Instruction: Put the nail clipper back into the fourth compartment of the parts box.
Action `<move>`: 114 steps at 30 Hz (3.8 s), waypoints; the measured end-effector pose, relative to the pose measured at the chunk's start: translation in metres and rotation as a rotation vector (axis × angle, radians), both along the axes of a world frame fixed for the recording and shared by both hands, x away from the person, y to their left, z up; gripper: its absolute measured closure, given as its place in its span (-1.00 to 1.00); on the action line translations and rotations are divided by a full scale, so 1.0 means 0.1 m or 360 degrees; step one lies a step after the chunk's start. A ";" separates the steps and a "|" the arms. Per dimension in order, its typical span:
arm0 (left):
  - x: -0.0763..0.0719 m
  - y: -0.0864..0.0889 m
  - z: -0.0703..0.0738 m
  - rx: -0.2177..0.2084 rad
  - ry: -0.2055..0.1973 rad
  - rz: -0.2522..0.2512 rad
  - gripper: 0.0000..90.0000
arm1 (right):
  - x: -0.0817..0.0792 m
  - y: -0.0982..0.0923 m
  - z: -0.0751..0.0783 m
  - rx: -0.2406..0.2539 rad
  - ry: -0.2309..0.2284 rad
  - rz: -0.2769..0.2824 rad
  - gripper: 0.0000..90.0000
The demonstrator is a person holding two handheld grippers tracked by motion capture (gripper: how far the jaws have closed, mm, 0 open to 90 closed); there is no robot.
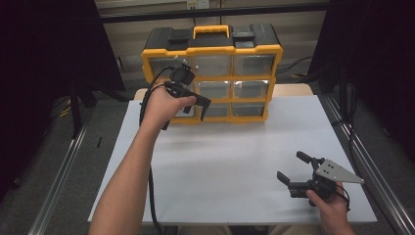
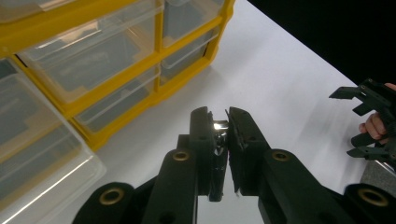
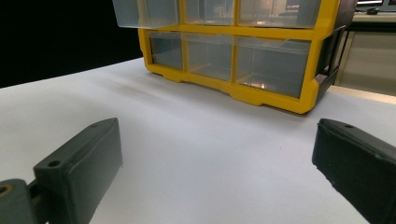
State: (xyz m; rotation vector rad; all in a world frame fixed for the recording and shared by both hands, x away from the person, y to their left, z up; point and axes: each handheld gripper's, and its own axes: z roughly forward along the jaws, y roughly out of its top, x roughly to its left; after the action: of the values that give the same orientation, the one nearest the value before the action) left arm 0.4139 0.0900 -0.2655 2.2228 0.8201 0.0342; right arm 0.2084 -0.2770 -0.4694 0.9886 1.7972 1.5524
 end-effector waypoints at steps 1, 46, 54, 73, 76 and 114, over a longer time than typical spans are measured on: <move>0.01 0.01 0.03 -0.0002 -0.0002 -0.0008 0.80 | 0.00 0.00 0.00 0.0003 0.0006 0.0002 -0.98; 0.25 0.16 0.50 0.0019 -0.0077 0.0150 0.80 | 0.00 0.00 0.01 0.0024 -0.0018 0.0001 -0.98; 0.30 0.23 0.52 0.0023 -0.0113 0.0254 0.80 | 0.00 0.00 0.01 0.0023 -0.0018 0.0007 -0.98; 0.46 0.36 0.44 0.0047 -0.0113 0.0343 0.79 | 0.00 0.00 0.01 0.0025 -0.0020 0.0007 -0.98; 0.47 0.36 0.43 0.0046 -0.0121 0.0354 0.79 | 0.00 0.00 0.01 0.0026 -0.0022 0.0009 -0.98; 0.51 0.60 0.23 0.0036 -0.0150 0.0477 0.79 | 0.00 0.00 0.01 0.0024 -0.0018 0.0011 -0.98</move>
State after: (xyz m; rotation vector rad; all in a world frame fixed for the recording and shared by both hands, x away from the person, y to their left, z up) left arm 0.4645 0.1498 -0.2429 2.0832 1.0968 0.2914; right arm 0.2087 -0.2769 -0.4688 0.9799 1.7853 1.5751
